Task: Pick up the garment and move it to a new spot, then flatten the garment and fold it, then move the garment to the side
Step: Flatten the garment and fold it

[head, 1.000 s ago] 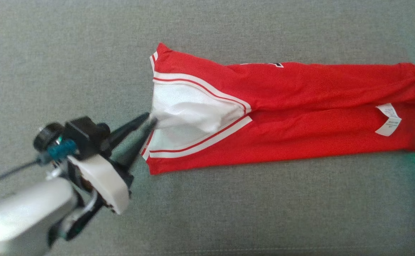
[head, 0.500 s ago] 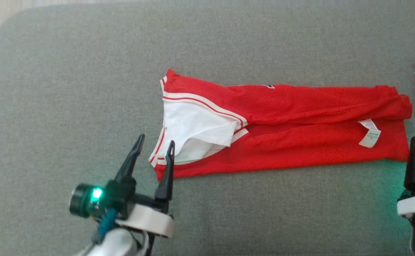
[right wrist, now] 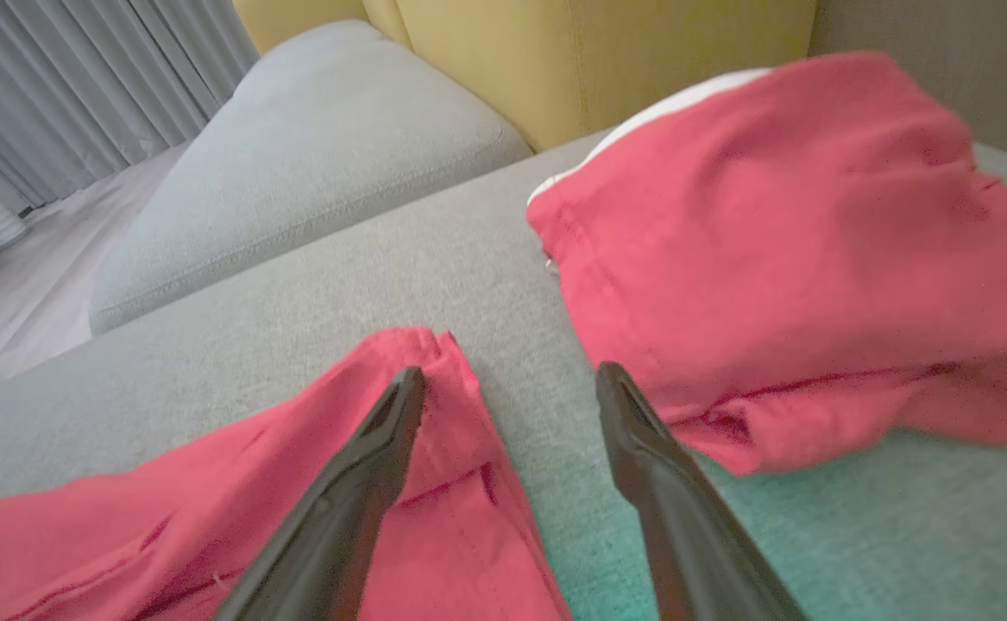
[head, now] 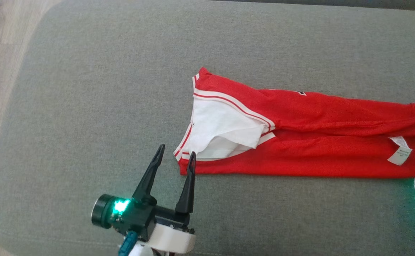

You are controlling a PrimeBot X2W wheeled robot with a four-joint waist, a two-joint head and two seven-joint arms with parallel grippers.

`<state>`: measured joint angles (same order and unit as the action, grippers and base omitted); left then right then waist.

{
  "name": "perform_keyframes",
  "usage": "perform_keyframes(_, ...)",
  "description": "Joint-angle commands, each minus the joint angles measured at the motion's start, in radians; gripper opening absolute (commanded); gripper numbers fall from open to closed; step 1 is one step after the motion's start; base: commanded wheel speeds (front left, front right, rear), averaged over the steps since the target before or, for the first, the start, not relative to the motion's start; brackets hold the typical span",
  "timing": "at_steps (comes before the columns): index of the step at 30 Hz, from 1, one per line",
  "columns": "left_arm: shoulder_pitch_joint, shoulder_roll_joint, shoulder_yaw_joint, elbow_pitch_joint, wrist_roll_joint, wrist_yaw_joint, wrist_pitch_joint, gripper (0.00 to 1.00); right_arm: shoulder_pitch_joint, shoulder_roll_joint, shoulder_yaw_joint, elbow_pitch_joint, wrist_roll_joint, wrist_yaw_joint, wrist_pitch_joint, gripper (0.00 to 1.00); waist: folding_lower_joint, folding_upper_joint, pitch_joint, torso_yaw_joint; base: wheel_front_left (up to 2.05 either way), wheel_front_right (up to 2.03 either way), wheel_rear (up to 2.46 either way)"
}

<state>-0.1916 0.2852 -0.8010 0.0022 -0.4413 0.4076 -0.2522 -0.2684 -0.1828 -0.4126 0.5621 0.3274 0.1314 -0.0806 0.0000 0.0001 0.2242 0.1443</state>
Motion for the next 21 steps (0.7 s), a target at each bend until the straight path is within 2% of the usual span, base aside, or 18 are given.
perform_keyframes(1,0.002,-0.008,0.052,-0.019,0.020,-0.014,-0.009,1.00,-0.032,0.001,0.006,0.004,-0.016,-0.001,0.013,1.00,0.0000,-0.0001,0.006,0.006,0.00,0.00,0.00)
perform_keyframes(6,0.022,-0.046,0.101,0.000,0.061,-0.063,-0.009,1.00,-0.075,0.026,-0.022,0.102,-0.072,-0.001,0.062,1.00,0.0000,-0.0001,0.007,0.011,0.00,0.00,0.00)
perform_keyframes(7,0.025,-0.053,0.110,0.002,0.068,-0.072,-0.009,1.00,-0.079,0.032,-0.024,0.114,-0.078,-0.001,0.068,0.93,0.0000,-0.0001,0.006,0.012,0.00,0.00,0.00)
perform_keyframes(8,0.029,-0.059,0.121,0.004,0.076,-0.080,-0.009,1.00,-0.081,0.037,-0.025,0.124,-0.083,-0.001,0.075,0.65,0.0000,-0.0001,0.003,0.012,0.00,0.00,0.00)
perform_keyframes(11,0.041,-0.076,0.147,0.012,0.095,-0.105,-0.009,1.00,-0.084,0.044,-0.027,0.149,-0.087,-0.001,0.081,0.00,0.0000,-0.0001,-0.006,0.012,0.00,0.00,0.00)
perform_keyframes(21,0.074,-0.111,0.209,0.029,0.144,-0.164,-0.009,1.00,-0.077,0.005,0.000,0.154,-0.050,-0.001,-0.010,0.00,0.0000,-0.0001,-0.037,0.009,0.00,0.00,0.00)
